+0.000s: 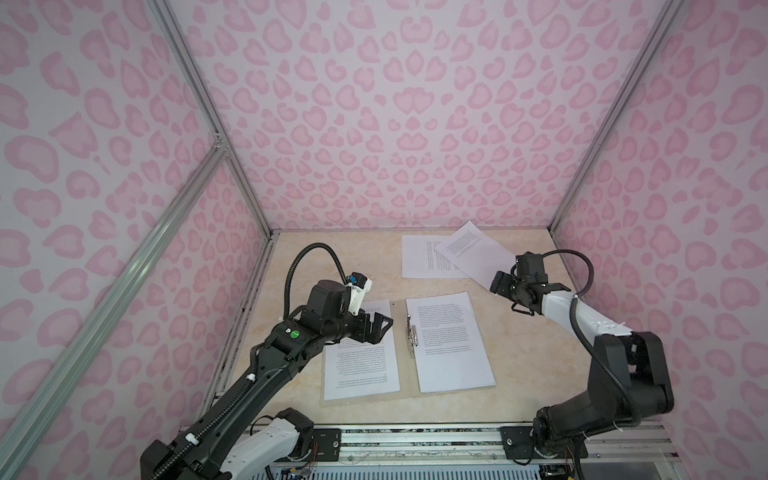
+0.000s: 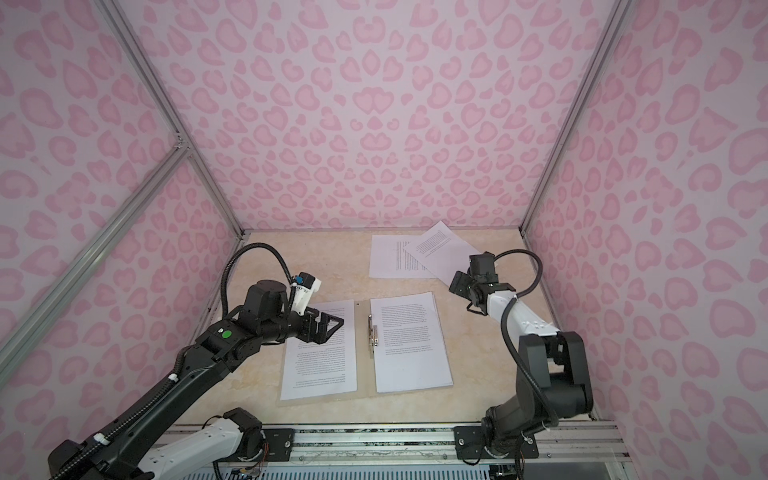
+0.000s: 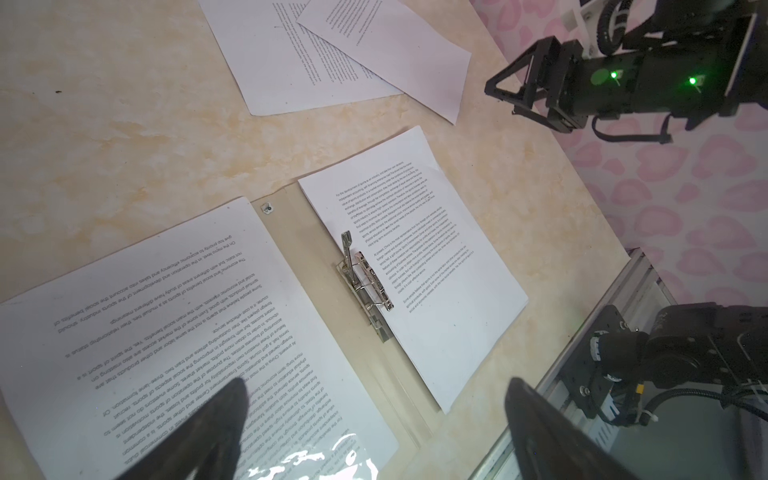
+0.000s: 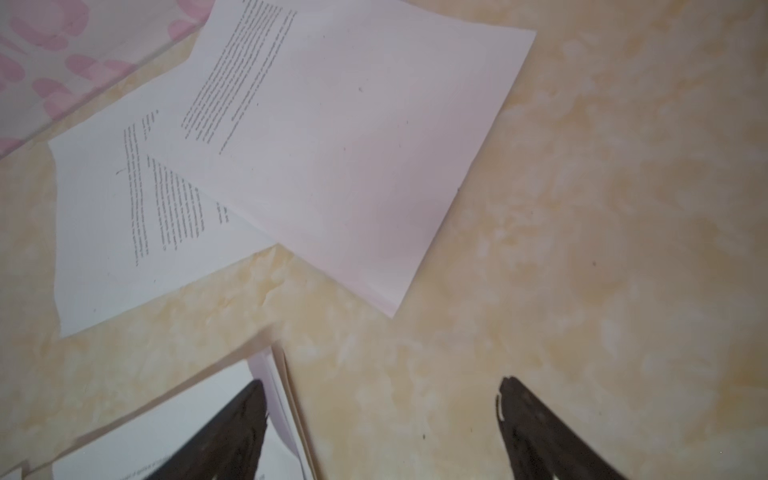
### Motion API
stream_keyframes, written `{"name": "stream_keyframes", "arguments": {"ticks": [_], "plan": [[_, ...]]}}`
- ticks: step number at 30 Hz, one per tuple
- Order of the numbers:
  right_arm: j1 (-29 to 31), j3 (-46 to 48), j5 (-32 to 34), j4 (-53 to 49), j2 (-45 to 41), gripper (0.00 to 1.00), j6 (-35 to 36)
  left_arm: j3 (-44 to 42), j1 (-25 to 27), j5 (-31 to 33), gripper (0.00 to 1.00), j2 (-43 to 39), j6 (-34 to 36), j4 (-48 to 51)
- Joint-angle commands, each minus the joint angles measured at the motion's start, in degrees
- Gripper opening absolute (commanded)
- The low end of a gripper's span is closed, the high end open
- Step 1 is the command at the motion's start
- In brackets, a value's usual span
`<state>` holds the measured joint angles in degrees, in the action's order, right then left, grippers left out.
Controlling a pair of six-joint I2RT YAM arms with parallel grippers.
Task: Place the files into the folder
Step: 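Release the sheet with the right gripper while the left gripper reaches toward loose sheets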
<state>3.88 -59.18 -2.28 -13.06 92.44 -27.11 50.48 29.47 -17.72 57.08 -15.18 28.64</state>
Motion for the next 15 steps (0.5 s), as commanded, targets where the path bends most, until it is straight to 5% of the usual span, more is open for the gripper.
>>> {"name": "stream_keyframes", "arguments": {"ticks": [1, 8, 15], "plan": [[-0.92, -7.08, -2.98, 1.59, 8.91, 0.84, 3.83, 0.34, -0.03, 0.75, 0.97, -0.23, -0.12, -0.14], [-2.23, -21.73, -8.23, -0.39, 25.08, 0.83, 3.74, 1.05, -0.03, 0.25, 0.97, 0.97, -1.63, -0.36], [-5.02, -19.91, -10.82, -0.85, 26.71, 0.82, 0.03, 4.88, 0.05, -3.70, 0.97, 5.26, -7.70, -3.56]]}}
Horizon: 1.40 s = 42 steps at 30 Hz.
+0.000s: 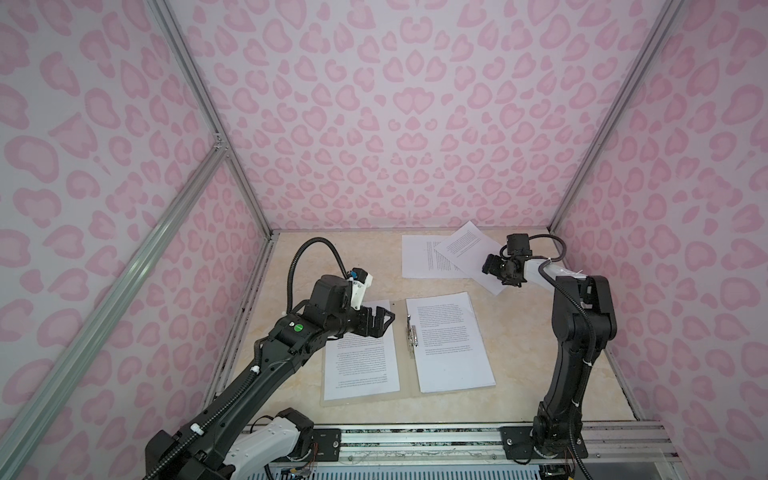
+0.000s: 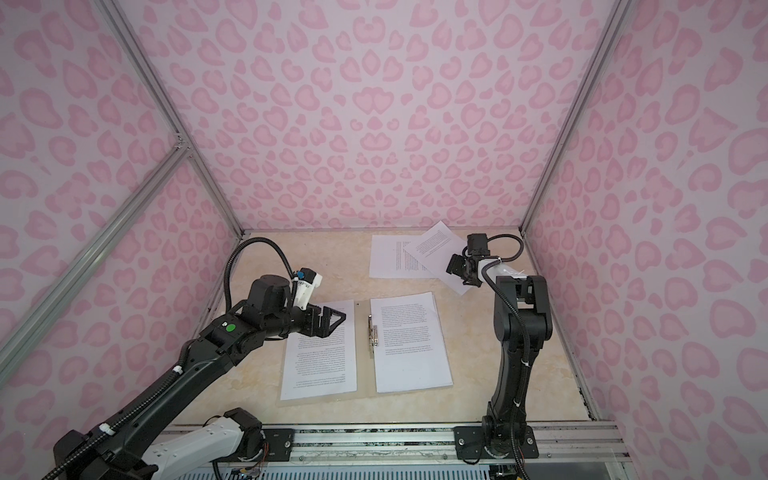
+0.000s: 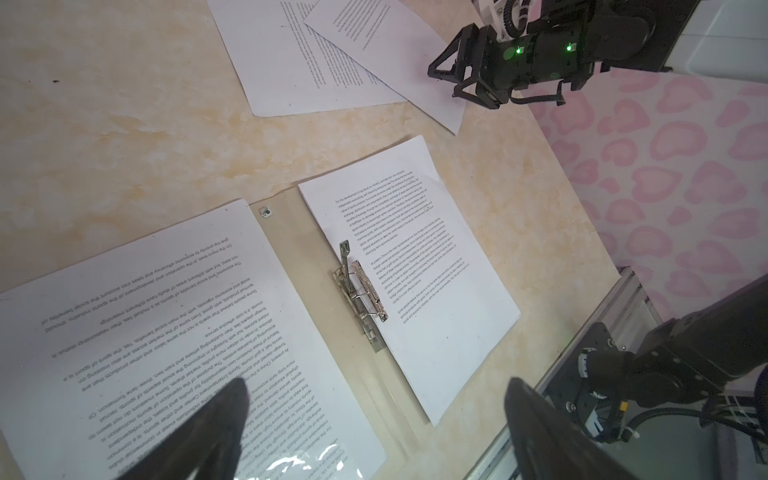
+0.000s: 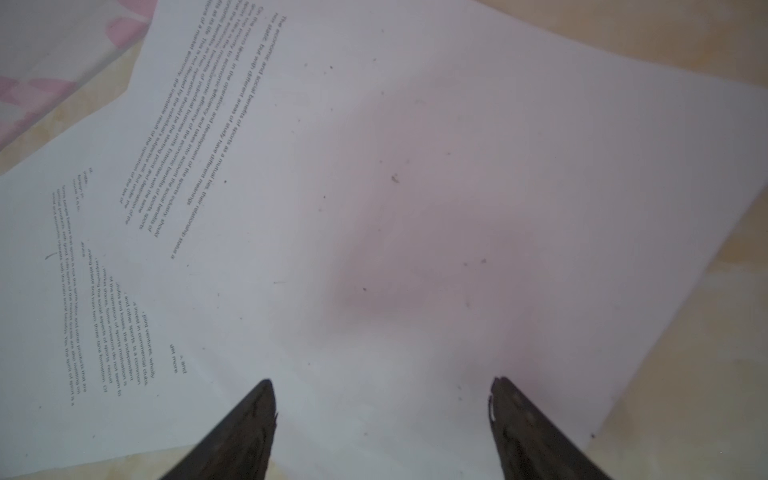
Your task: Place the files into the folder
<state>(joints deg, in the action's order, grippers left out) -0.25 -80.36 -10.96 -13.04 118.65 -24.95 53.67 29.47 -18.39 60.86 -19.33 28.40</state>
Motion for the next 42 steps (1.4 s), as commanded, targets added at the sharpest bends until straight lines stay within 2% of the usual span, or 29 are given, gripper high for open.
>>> {"name": "stream_keyframes", "arguments": {"ticks": [1, 5, 10, 14, 19, 22, 25, 27, 29, 31, 33, 36, 42], "plan": [[-1.49, 2.21, -3.16, -0.22, 0.46, 0.82, -2.65, 2.30, 0.21, -3.83, 0.97, 2.36, -4.33, -4.05], [-3.38, 6.91, -6.37, 1.45, -1.48, 0.81, -4.01, 5.81, 2.29, -5.20, 0.98, 7.20, -6.45, -6.90], [-4.93, 16.39, -9.44, 5.29, -8.70, 0.81, -8.13, 13.77, 6.97, -6.22, 0.99, 17.22, -9.73, -7.89], [-6.43, 24.78, -11.89, 8.32, -13.97, 0.81, -11.05, 20.55, 10.47, -8.18, 0.93, 26.65, -12.10, -8.89], [-10.42, 42.61, -13.36, 16.49, -25.02, 0.80, -16.42, 32.15, 15.13, -12.23, 0.84, 40.31, -13.67, -7.98], [-11.26, 50.72, -12.64, 16.67, -34.03, 0.80, -18.62, 39.66, 17.78, -13.29, 0.80, 49.06, -14.24, -6.62], [-10.80, 56.15, -10.03, 14.96, -47.33, 0.81, -19.94, 48.03, 20.00, -14.38, 0.76, 57.44, -14.55, -4.50], [-10.84, 56.01, -6.65, 12.82, -54.22, 0.84, -17.99, 53.21, 21.13, -14.57, 0.75, 62.64, -15.24, -3.83], [-10.89, 54.10, -0.78, 10.71, -57.64, 0.87, -14.29, 58.02, 22.08, -14.02, 0.74, 67.36, -15.85, -2.77], [-11.13, 50.25, 3.91, 8.41, -56.61, 0.90, -10.26, 63.39, 22.75, -13.15, 0.74, 72.10, -16.88, -0.77], [-11.61, 46.43, 5.41, 7.48, -51.88, 0.91, -8.91, 66.82, 23.16, -12.15, 0.73, 75.70, -18.00, -0.60], [-12.76, 40.60, 4.63, 3.93, -45.06, 0.90, -6.82, 70.48, 23.44, -10.73, 0.73, 79.51, -19.69, -0.03], [-14.78, 39.63, 3.49, 8.30, -37.06, 0.89, -7.26, 73.53, 23.66, -5.69, 0.72, 83.81, -23.12, 1.38]]}}
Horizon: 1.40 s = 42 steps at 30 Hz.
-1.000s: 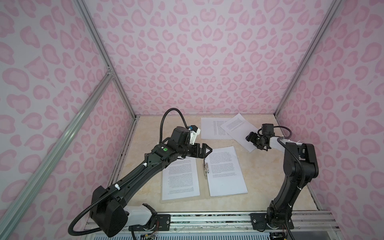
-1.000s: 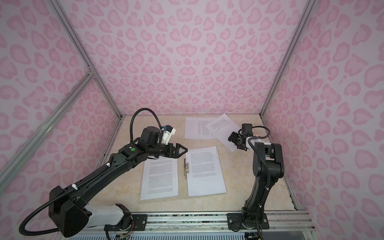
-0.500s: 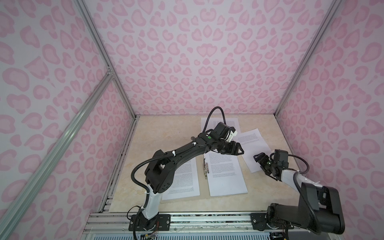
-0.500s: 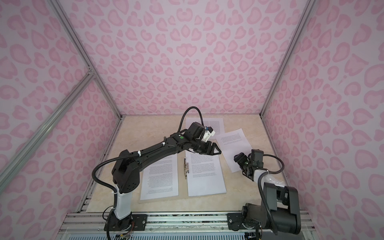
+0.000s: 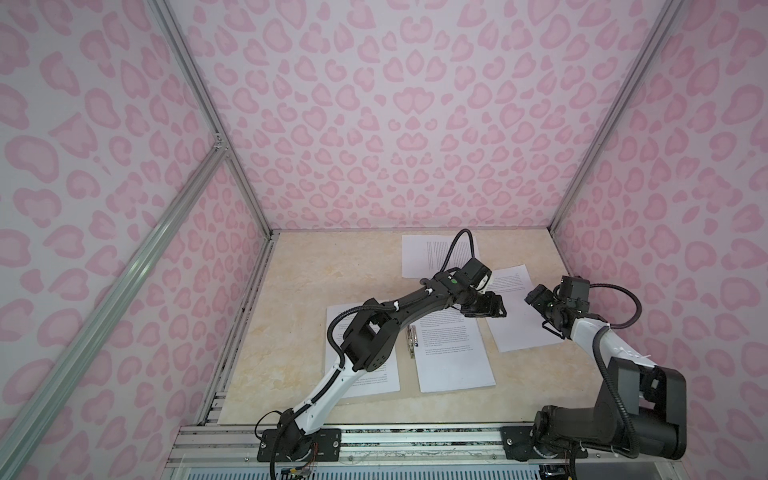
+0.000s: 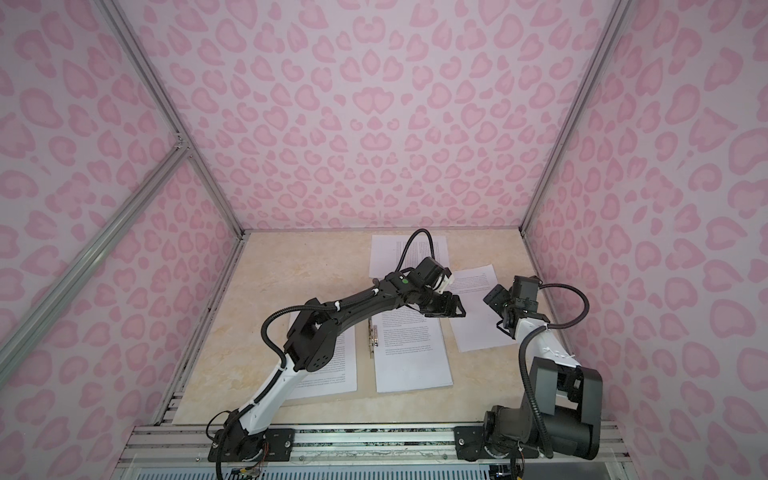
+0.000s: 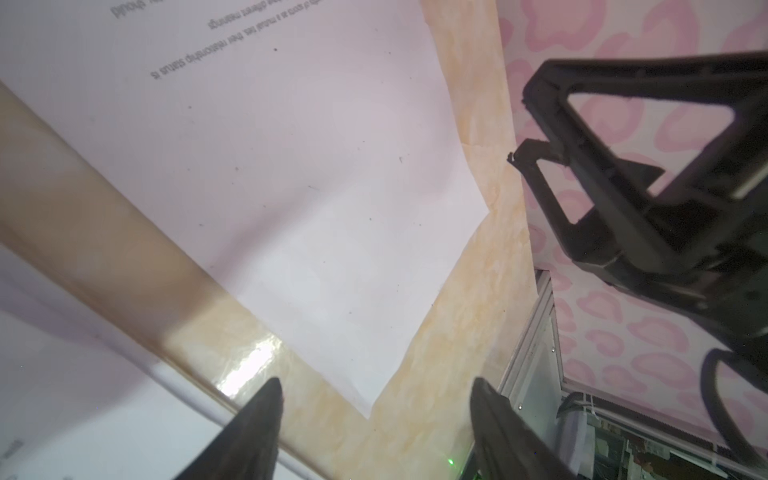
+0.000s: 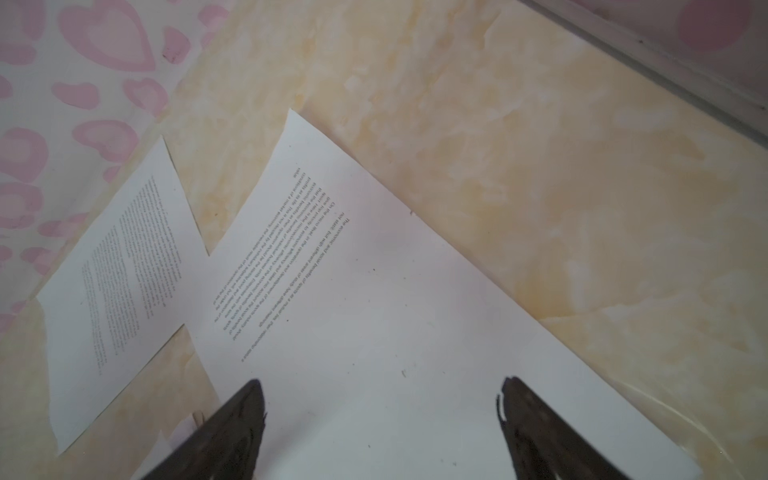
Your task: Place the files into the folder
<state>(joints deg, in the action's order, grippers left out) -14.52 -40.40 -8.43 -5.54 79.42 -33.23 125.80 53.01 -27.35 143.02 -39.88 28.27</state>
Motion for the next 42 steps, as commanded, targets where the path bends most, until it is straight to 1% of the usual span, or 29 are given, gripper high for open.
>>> {"name": "stream_keyframes", "arguments": {"ticks": [1, 5, 10, 18, 22, 26, 29, 34, 36, 40, 42], "plan": [[-0.75, -0.68, 0.74, 0.90, 3.43, 0.89, 0.98, 1.80, 0.20, 3.78, 0.72, 2.20, -2.91, 1.56], [-2.16, -1.00, -0.64, 2.11, 7.55, 0.89, 0.45, 4.10, 0.21, 5.05, 0.72, 4.98, -4.96, 2.02], [-3.00, -0.97, -1.98, 3.12, 9.59, 0.89, 0.64, 6.05, 0.42, 6.43, 0.72, 6.90, -6.44, 1.99], [-4.94, -0.22, -7.10, 5.55, 13.57, 0.88, -1.85, 8.50, 0.64, 4.73, 0.72, 9.79, -10.93, -1.12], [-5.33, 0.49, -10.46, 7.38, 15.73, 0.88, -3.34, 8.06, 0.62, 2.96, 0.73, 9.61, -12.94, -5.88], [-5.77, 1.19, -12.71, 8.85, 16.45, 0.88, -4.92, 7.41, 0.54, 0.71, 0.77, 8.91, -15.14, -13.87], [-6.04, 1.79, -14.46, 9.70, 16.95, 0.87, -5.74, 6.73, 0.34, 0.25, 0.81, 8.33, -17.11, -19.65], [-6.60, 3.29, -16.14, 11.26, 16.76, 0.87, -6.84, 6.28, -0.33, 1.92, 0.81, 7.63, -18.81, -20.98], [-6.75, 3.40, -17.28, 12.08, 17.33, 0.87, -7.58, 4.64, -0.70, 2.80, 0.78, 7.44, -20.78, -21.19], [-6.75, 3.54, -18.05, 12.96, 17.96, 0.87, -8.16, 4.50, -1.22, 3.68, 0.63, 7.91, -22.00, -19.80], [-6.79, 3.54, -18.13, 12.97, 17.69, 0.87, -8.40, 4.26, -1.33, 4.23, 0.52, 7.60, -21.90, -19.73]]}}
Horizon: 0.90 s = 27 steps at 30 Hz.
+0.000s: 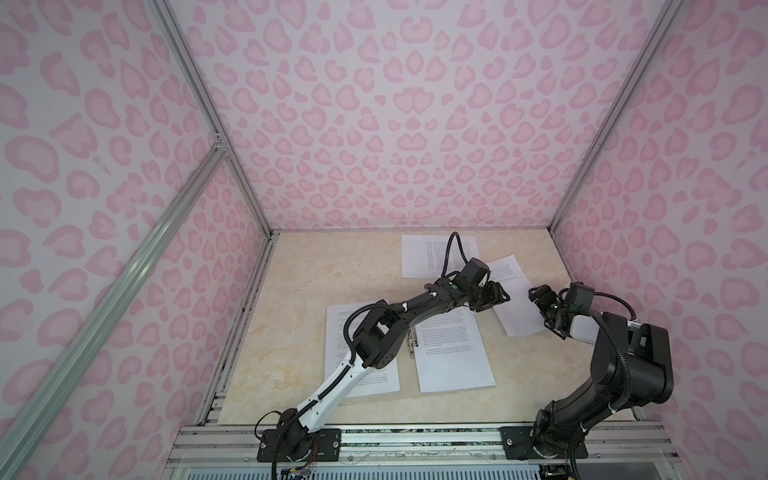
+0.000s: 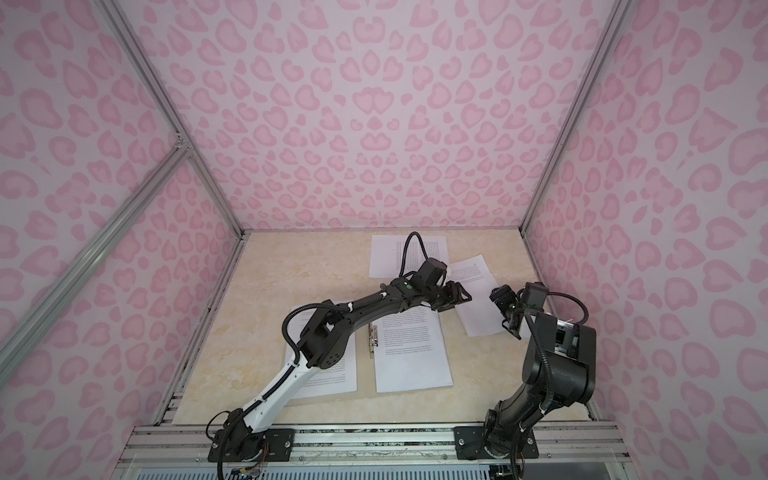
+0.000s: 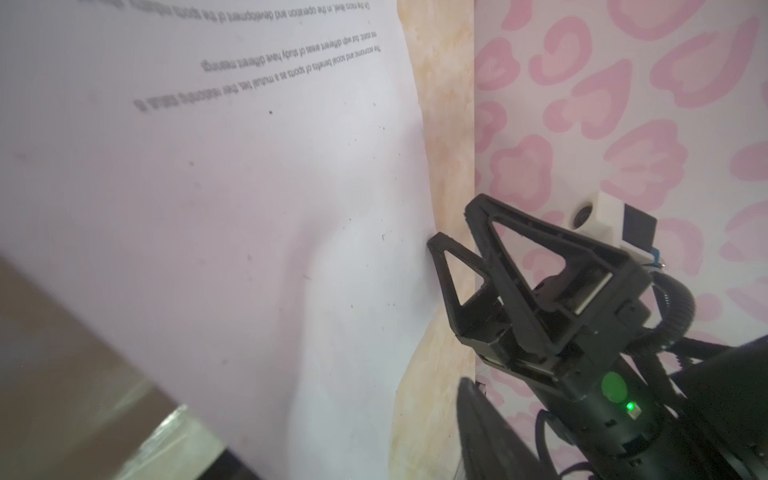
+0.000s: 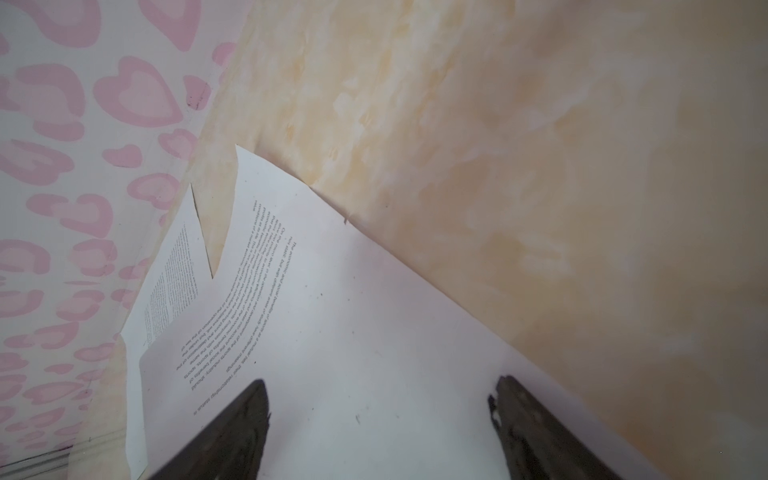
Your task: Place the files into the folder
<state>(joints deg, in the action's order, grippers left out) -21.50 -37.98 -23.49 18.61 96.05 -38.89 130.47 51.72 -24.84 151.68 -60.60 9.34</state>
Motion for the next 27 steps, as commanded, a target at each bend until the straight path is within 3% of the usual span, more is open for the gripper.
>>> {"name": "stream_keyframes", "arguments": {"ticks": [1, 6, 11, 13, 19, 23, 27], "plan": [[0.15, 1.30, -3.23, -10.95, 0.81, 0.87, -2.91, -0.38, -0.13, 1.82, 0.45, -1.11, -1.12, -0.82], [-0.16, 2.99, -4.92, -7.74, -3.77, 0.88, -3.12, 2.61, -0.96, 1.66, 0.04, -1.74, 3.08, 0.04], [0.06, 4.05, -6.63, -5.52, -10.69, 0.92, -2.21, 0.73, -2.34, 3.48, 0.03, -9.95, 15.13, 4.88], [0.72, 3.96, -6.88, -5.72, -13.47, 0.97, -1.46, -2.12, -3.25, 2.37, 0.03, -15.22, 20.13, 6.75], [6.03, 4.25, -7.92, -3.12, -20.74, 0.97, 0.58, -10.68, -6.55, -2.72, 0.04, -30.28, 33.78, 15.91], [8.76, 3.12, -9.21, -1.91, -21.96, 0.97, 1.00, -18.37, -9.35, -6.75, 0.04, -39.33, 34.79, 13.26], [11.01, 1.71, -9.13, -2.44, -21.59, 0.95, 1.27, -19.51, -10.91, -9.37, 0.03, -43.27, 35.38, 9.87]]}}
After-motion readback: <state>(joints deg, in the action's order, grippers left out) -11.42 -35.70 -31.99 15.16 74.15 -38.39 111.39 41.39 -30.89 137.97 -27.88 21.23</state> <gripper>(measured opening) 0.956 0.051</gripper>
